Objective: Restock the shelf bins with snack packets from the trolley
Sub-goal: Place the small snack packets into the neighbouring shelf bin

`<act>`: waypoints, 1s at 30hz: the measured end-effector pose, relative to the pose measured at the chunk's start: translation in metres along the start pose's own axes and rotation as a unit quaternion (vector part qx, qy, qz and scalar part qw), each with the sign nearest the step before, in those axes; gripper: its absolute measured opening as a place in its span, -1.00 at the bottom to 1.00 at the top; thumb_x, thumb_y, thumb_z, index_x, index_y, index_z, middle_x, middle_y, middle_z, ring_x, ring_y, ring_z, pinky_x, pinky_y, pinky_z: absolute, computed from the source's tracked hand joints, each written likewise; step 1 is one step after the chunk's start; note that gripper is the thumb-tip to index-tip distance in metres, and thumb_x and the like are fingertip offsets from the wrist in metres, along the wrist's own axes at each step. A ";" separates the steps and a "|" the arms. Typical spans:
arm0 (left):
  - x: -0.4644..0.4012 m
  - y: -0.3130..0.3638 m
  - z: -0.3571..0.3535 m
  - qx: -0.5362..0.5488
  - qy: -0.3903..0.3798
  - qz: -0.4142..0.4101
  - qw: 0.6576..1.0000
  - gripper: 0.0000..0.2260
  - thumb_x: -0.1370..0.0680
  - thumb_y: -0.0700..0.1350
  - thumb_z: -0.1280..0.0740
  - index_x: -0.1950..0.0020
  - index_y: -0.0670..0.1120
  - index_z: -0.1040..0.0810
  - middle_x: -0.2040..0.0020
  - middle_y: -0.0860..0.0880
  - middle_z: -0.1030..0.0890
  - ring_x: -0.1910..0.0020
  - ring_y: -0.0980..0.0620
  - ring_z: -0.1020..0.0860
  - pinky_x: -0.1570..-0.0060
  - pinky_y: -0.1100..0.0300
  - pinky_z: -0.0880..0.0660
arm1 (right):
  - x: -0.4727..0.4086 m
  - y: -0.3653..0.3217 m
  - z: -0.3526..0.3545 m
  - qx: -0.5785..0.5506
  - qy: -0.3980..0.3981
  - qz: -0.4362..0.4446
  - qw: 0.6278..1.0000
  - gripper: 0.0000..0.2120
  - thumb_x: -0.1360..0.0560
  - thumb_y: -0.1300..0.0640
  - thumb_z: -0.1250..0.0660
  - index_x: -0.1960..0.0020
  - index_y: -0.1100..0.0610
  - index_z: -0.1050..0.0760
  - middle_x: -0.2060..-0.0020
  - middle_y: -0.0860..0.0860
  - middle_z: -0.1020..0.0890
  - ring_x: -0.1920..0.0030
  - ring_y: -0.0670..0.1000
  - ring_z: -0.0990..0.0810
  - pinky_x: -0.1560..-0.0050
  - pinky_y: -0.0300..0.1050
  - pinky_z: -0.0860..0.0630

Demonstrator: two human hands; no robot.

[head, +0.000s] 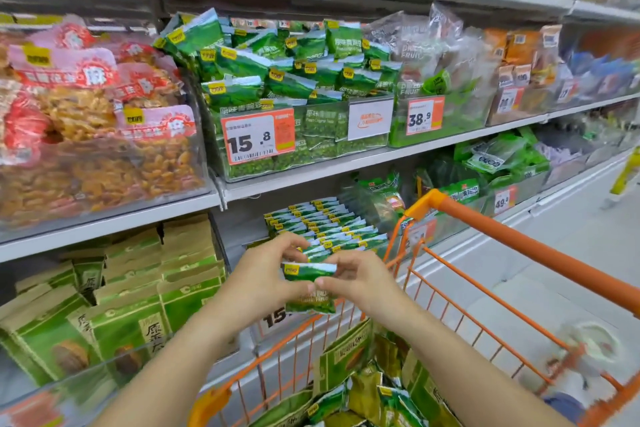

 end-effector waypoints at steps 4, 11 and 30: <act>-0.009 -0.004 -0.001 -0.210 -0.062 0.007 0.976 -0.61 -0.43 0.06 -0.46 -0.23 0.05 -0.55 -0.15 0.04 -0.62 -0.17 0.05 -0.54 -0.06 0.19 -0.45 | -0.026 0.006 -0.014 0.065 -0.021 0.009 0.998 -0.82 -0.43 0.11 -0.48 0.00 -0.04 -0.57 0.22 -0.04 -0.62 0.26 -0.10 -0.56 0.13 -0.08 -0.53; -0.044 -0.022 0.029 -0.246 0.079 0.048 0.965 -0.77 -0.49 0.08 -0.38 0.01 -0.05 -0.52 0.07 -0.12 -0.63 0.01 -0.16 -0.57 0.18 0.06 -0.41 | -0.062 0.049 -0.019 0.489 -0.021 0.062 0.870 -0.39 -0.56 -0.28 0.17 -0.25 0.00 -0.49 -0.17 0.00 -0.59 -0.27 0.03 -0.46 -0.41 0.00 -0.12; -0.159 -0.171 -0.050 -0.384 -0.212 0.245 0.864 -0.79 -0.57 -0.16 -0.21 -0.20 -0.12 -0.37 -0.03 -0.16 -0.52 0.22 -0.03 -0.48 0.33 0.17 -0.39 | -0.060 0.070 -0.018 0.466 0.079 0.122 0.873 -0.56 -0.52 -0.09 -0.07 0.24 0.11 -0.62 0.40 0.09 -0.62 0.23 0.11 -0.61 -0.24 0.04 -0.40</act>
Point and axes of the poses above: each hand's wrist, its own x-axis away from the middle knuckle, its own z-axis out of the back of the hand, y = z × x, the point moved 6 cm from there along -x, towards the middle knuckle
